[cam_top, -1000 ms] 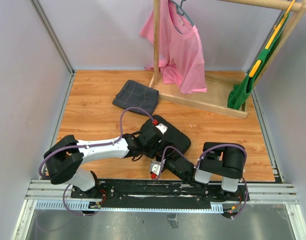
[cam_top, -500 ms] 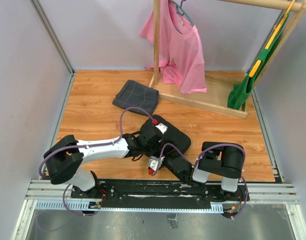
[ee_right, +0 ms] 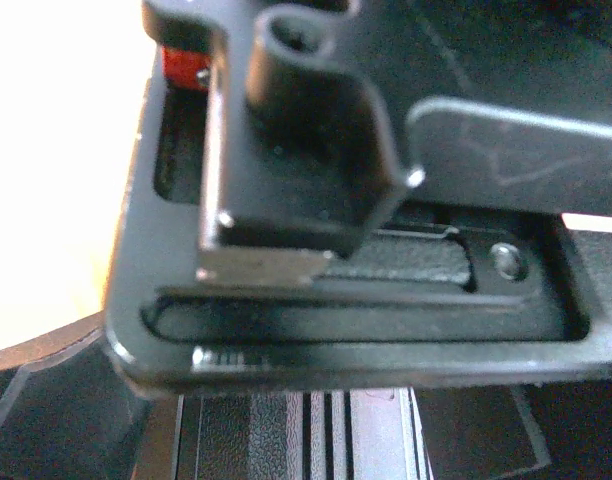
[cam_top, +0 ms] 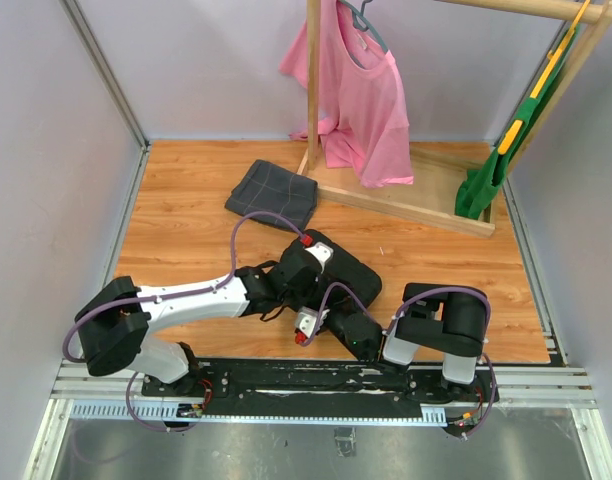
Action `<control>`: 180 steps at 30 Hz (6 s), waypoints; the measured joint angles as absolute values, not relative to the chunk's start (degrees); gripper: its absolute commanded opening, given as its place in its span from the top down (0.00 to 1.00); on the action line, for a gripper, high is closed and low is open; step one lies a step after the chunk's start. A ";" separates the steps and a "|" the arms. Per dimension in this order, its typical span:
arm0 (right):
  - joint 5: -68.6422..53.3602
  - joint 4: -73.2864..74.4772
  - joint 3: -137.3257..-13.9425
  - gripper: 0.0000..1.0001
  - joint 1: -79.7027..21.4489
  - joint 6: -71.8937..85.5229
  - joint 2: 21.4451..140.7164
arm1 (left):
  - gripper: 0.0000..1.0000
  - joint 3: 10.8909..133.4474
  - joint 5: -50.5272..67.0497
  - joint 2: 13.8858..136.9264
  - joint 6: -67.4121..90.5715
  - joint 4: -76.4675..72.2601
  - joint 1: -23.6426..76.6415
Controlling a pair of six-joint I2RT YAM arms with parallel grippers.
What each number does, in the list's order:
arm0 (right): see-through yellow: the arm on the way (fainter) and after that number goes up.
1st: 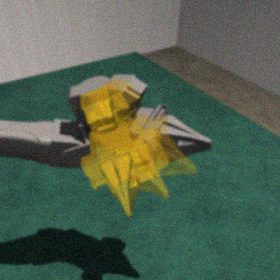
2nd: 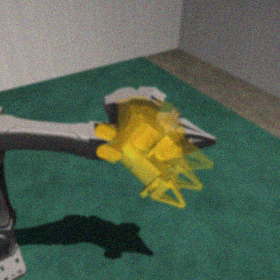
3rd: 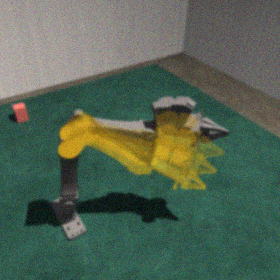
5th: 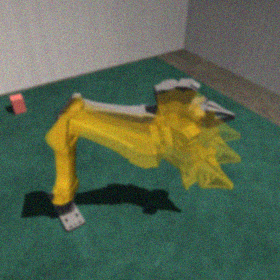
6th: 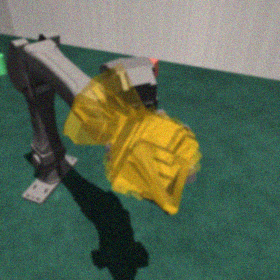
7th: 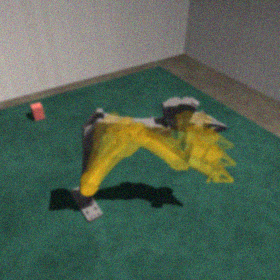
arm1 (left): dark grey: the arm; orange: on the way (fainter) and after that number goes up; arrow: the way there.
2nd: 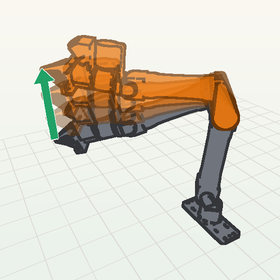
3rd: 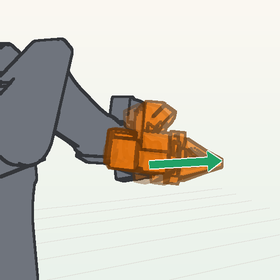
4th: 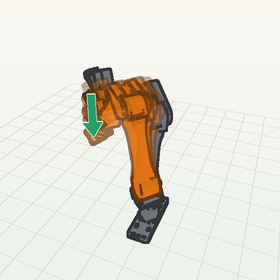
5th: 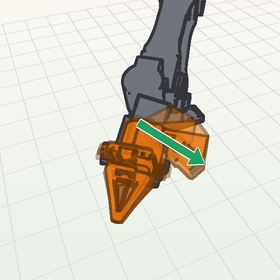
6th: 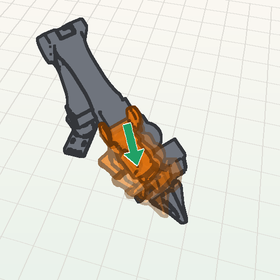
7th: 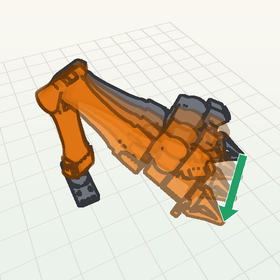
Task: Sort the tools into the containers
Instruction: Adjust the storage box at the center of the board, then close the storage box at the center of the board.
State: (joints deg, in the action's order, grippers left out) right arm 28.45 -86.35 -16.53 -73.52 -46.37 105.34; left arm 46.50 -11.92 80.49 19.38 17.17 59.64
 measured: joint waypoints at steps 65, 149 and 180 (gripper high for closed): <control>25.45 -60.64 -12.78 0.06 -71.46 -14.90 68.69 | 0.27 28.80 -20.12 57.41 37.17 6.50 57.47; -11.38 13.15 -51.44 0.05 -32.58 18.15 80.16 | 0.52 22.59 -5.56 63.26 46.89 -5.65 41.98; -17.87 7.88 -41.41 0.08 -30.48 21.23 77.41 | 0.37 26.39 -0.08 73.01 51.64 -15.03 42.87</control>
